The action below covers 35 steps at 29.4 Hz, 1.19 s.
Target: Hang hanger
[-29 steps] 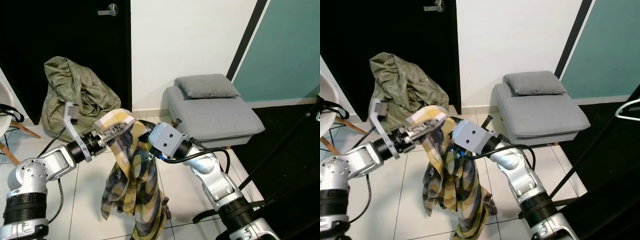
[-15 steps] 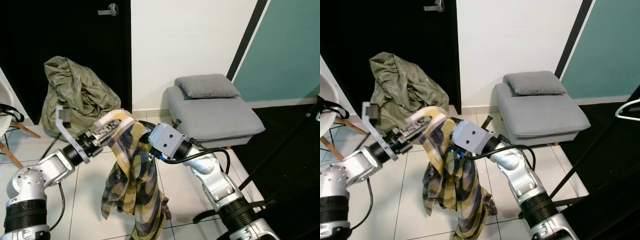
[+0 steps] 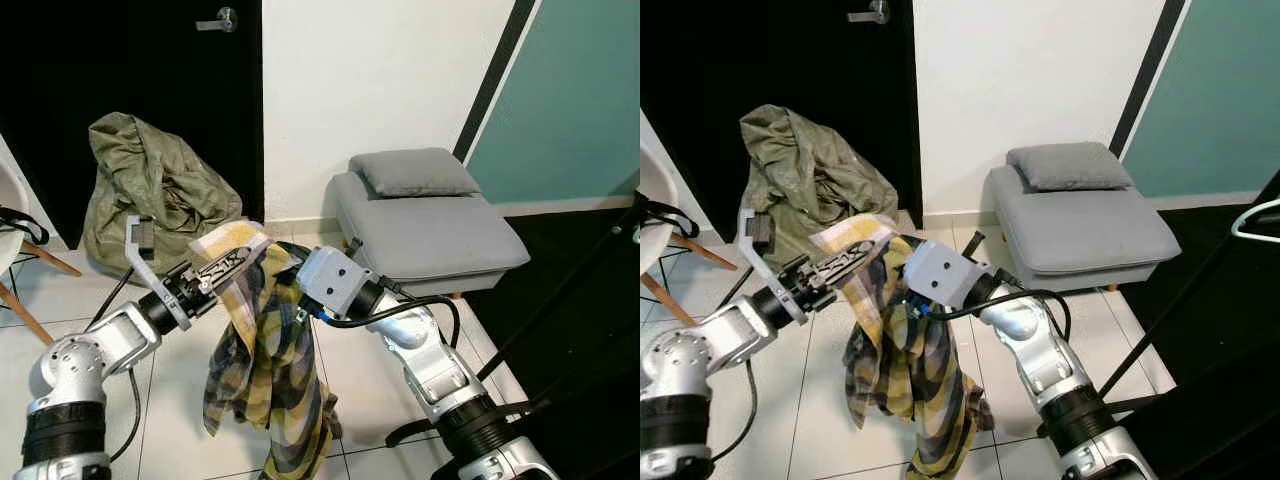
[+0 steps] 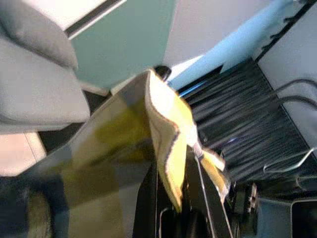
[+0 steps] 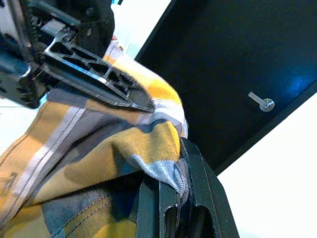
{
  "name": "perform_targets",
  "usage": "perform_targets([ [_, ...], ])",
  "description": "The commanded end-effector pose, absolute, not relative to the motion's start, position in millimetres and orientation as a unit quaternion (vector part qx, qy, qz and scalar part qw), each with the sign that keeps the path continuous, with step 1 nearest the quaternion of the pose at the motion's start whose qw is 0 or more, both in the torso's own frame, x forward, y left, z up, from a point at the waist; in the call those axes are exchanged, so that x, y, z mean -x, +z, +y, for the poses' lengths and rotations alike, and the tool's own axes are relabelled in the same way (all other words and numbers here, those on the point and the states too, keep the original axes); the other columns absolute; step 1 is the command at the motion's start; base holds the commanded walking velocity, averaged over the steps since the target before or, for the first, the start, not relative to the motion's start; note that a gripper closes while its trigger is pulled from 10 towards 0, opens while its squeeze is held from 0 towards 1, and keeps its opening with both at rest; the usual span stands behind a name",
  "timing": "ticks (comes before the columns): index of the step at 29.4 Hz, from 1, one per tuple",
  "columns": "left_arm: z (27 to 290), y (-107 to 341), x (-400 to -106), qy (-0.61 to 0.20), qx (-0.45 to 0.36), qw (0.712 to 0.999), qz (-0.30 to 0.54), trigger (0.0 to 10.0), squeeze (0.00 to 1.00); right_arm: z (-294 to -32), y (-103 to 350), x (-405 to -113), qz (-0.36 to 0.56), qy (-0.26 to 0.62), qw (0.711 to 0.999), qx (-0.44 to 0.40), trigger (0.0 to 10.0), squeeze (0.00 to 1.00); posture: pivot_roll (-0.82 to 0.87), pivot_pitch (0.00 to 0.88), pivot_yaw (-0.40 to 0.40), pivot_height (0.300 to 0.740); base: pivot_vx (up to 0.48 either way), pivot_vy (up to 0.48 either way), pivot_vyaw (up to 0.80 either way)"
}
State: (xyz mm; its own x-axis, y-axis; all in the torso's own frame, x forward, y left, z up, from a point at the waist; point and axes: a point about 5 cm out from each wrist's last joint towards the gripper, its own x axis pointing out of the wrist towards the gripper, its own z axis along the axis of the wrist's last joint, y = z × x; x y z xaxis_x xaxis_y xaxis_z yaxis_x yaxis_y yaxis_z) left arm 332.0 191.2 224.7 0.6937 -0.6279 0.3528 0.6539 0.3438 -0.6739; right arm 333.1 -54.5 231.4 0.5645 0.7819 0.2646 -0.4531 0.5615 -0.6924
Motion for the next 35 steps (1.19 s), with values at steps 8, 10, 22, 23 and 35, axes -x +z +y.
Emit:
perform_targets([
  [8, 211, 235, -336, -0.347, 0.431, 0.830, -0.069, 0.0, 0.00, -54, 235, -331, -0.299, 0.368, 0.834, 0.283, 0.0, 0.00, 0.01, 0.210, -0.023, 0.740, 0.000, 0.000, 0.00],
  [10, 213, 243, -337, -0.350, 0.431, 0.828, -0.082, 0.0, 0.00, -55, 235, -331, -0.296, 0.370, 0.835, 0.279, 0.0, 0.00, 0.01, 0.209, -0.025, 0.740, 0.000, 0.000, 0.00],
  [22, 221, 303, -333, -0.415, 0.396, 0.814, -0.087, 0.0, 0.00, -79, 187, -347, -0.112, 0.356, 0.889, 0.264, 10.0, 0.00, 0.02, 0.191, -0.026, 0.740, 0.000, 0.000, 0.00],
  [23, 221, 304, -334, -0.411, 0.397, 0.816, -0.086, 0.0, 0.00, -82, 184, -348, -0.100, 0.350, 0.893, 0.266, 10.0, 0.00, 0.02, 0.190, -0.026, 0.740, 0.000, 0.000, 0.00],
  [35, 252, 257, -379, 0.094, 0.353, 0.931, 0.003, 0.0, 0.00, -101, 198, -352, -0.104, 0.308, 0.929, 0.180, 10.0, 0.00, 0.01, 0.185, -0.024, 0.740, 0.000, 0.000, 0.00],
])
